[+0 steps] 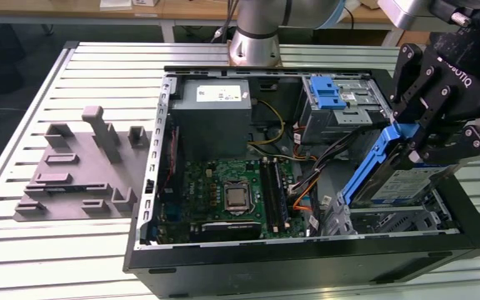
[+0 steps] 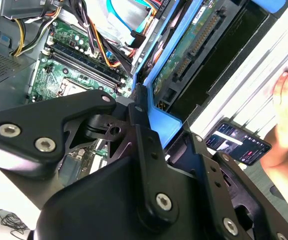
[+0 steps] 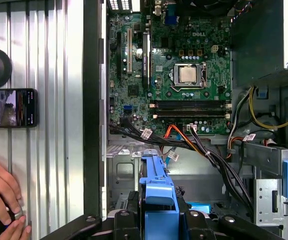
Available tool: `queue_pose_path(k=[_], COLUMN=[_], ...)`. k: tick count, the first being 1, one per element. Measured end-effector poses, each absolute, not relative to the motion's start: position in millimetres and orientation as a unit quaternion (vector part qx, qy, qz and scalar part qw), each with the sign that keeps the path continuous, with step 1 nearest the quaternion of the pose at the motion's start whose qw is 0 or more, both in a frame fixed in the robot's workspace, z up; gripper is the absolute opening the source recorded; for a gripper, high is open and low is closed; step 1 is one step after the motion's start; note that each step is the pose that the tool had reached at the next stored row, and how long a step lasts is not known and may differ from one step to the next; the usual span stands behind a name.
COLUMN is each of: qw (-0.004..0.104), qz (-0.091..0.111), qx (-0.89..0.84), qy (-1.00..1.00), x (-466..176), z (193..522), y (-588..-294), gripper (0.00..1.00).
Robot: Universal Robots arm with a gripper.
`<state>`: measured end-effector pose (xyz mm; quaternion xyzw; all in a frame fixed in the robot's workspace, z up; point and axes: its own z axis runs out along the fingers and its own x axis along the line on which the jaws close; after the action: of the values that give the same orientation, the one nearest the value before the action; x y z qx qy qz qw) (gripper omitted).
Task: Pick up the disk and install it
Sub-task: 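Insert the disk into the insertion slot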
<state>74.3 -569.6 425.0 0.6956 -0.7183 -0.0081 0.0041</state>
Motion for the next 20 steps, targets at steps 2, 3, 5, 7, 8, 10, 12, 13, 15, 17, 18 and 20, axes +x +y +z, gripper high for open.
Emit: queue_pose_path(k=[2, 3, 5, 7, 8, 10, 12, 13, 15, 17, 18, 20], qw=[0.004, 0.004, 0.004, 0.004, 0.004, 0.004, 0.004, 0.004, 0.004, 0.004, 0.004, 0.004], qz=[-0.008, -0.008, -0.008, -0.008, -0.008, -0.008, -0.008, -0.008, -0.008, -0.008, -0.008, -0.008], qx=[0.696, 0.696, 0.696, 0.696, 0.696, 0.696, 0.696, 0.696, 0.696, 0.696, 0.696, 0.696], qy=[-0.718, -0.718, -0.718, -0.718, -0.718, -0.718, -0.718, -0.718, -0.718, -0.718, -0.718, -0.718], x=[74.3, 74.3, 74.3, 74.3, 74.3, 74.3, 74.3, 74.3, 74.3, 74.3, 74.3, 74.3], z=[425.0, 425.0, 425.0, 424.8, 424.6, 422.0, 418.4, 416.7, 412.9, 409.3, 407.6, 403.9], y=[-569.6, -569.6, -569.6, -569.6, -569.6, -569.6, -569.6, -569.6, -569.6, -569.6, -569.6, -569.6], gripper=[0.36, 0.38, 0.43, 0.50, 0.50, 0.50, 0.50, 0.50, 0.50, 0.42, 0.42, 0.30])
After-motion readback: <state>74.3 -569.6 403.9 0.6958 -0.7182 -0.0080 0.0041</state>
